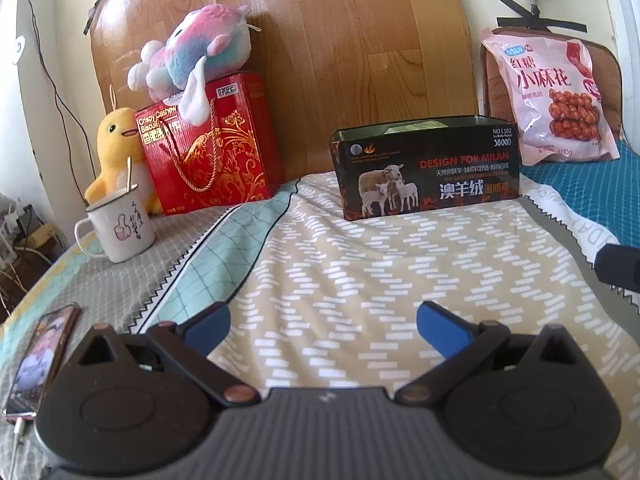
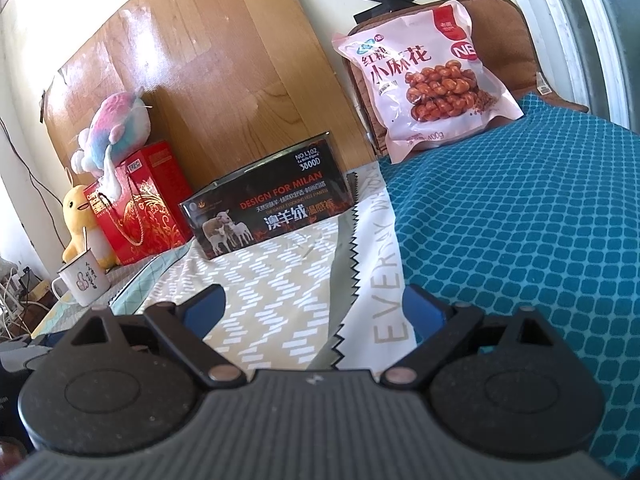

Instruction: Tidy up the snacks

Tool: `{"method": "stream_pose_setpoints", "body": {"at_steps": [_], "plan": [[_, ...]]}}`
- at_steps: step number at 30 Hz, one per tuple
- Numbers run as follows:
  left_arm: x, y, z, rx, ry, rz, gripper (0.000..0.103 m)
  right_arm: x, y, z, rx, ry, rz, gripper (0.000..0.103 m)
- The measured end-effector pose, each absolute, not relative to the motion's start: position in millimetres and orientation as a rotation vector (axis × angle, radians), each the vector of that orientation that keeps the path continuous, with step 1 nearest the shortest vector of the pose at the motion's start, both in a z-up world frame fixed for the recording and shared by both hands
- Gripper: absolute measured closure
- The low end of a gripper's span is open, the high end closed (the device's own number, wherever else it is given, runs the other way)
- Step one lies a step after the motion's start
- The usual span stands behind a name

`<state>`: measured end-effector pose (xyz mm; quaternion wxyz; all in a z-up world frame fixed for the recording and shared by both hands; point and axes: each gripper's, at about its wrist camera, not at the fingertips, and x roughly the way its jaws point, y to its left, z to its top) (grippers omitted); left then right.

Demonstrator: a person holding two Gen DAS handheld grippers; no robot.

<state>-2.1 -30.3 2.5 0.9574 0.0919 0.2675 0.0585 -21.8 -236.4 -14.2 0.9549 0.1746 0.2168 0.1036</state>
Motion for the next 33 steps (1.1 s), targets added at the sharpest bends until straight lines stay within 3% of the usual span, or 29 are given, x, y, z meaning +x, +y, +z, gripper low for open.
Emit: {"method": "stream_pose_setpoints", "body": {"at_steps": [16, 33], "plan": [[-17.1, -43.9, 39.6, 0.146, 0.535, 0.067, 0.0, -33.3, -257.8, 19.5, 0.278, 0.377, 0.17, 0.004], [-24.7, -48.4, 43.4, 0.166, 0.563, 0.059, 0.0, -41.0, -256.7, 24.5, 0.283, 0.35, 0.182, 0.004]]}}
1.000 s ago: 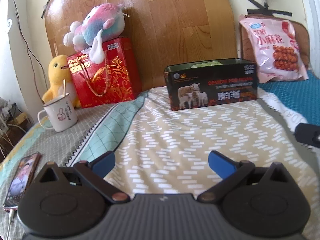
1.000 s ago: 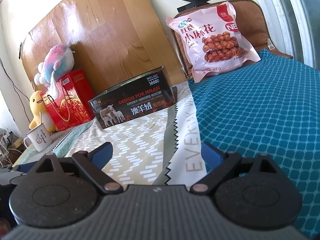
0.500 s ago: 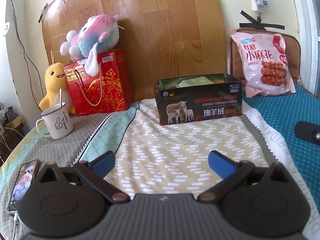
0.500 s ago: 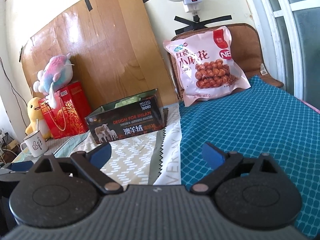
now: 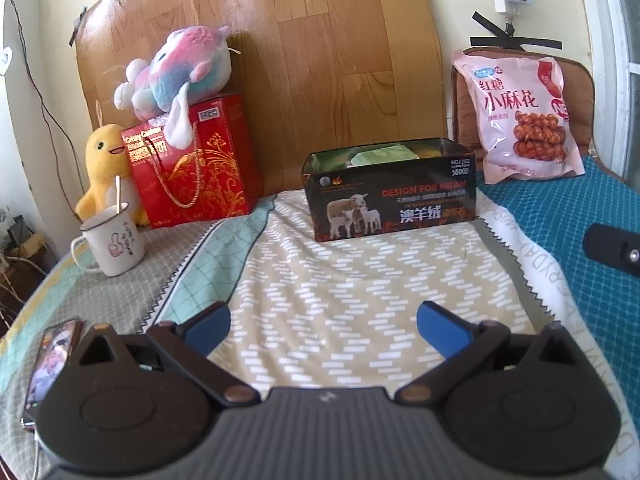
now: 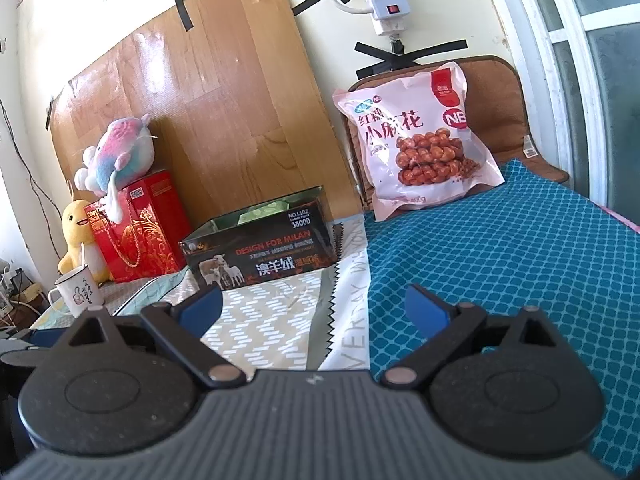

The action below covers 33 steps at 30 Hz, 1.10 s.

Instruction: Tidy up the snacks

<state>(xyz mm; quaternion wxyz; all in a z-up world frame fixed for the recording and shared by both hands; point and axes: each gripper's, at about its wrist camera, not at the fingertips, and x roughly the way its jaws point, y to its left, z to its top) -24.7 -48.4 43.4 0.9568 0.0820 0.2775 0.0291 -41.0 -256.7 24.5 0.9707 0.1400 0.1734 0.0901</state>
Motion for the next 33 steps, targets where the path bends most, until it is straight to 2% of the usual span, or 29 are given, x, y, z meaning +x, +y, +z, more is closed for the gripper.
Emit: {"method": "stream_pose_setpoints", "body": {"at_steps": [33], "plan": [[-23.4, -54.5, 31.5, 0.187, 0.656, 0.076, 0.0, -47.6, -256.7, 18.3, 0.298, 0.368, 0.188, 0.003]]}}
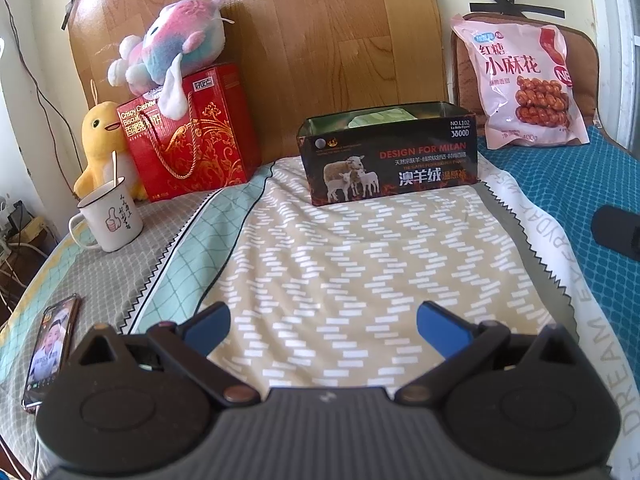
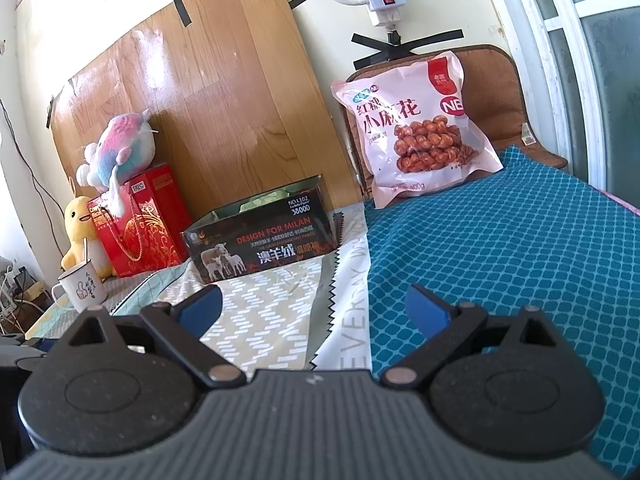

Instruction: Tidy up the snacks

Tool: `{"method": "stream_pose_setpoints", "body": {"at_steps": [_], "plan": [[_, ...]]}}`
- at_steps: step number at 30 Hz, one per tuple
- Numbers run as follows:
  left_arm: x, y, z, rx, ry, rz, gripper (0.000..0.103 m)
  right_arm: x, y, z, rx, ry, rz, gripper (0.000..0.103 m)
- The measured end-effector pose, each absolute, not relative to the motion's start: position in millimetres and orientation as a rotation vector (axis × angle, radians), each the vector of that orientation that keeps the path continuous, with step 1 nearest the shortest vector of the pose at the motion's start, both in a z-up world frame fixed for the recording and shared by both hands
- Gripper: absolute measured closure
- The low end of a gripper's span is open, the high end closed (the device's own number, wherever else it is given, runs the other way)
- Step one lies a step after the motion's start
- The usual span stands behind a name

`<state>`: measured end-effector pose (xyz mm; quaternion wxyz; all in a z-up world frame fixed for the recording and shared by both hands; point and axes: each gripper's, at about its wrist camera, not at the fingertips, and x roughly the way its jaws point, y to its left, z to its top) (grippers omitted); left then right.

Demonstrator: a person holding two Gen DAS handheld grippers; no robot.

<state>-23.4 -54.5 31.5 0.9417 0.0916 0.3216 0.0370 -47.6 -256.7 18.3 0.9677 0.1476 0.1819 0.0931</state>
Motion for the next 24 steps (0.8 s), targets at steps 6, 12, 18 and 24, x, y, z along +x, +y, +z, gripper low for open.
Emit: {"method": "stream_pose_setpoints", "body": {"at_steps": [6, 12, 18, 24], "plan": [[-22.0, -54.4, 30.6, 0.193, 0.654, 0.084, 0.0, -46.4, -255.1, 17.5, 0.294, 0.375, 0.191, 0.003], [-20.4, -52.5, 29.7, 0.187, 0.662, 0.087, 0.0, -45.4, -253.9, 16.7, 0.29, 0.379, 0.193, 0.003], [-20.6, -53.1, 29.9, 0.185, 0.661, 0.08, 0.0, -44.6, -251.7, 16.5, 0.284, 0.383, 0.193, 0.003], [-20.1, -54.3, 30.1, 0.171, 0.664, 0.022, 0.0, -43.9, -250.9, 17.0, 0.278, 0.384, 0.192, 0.003]]}}
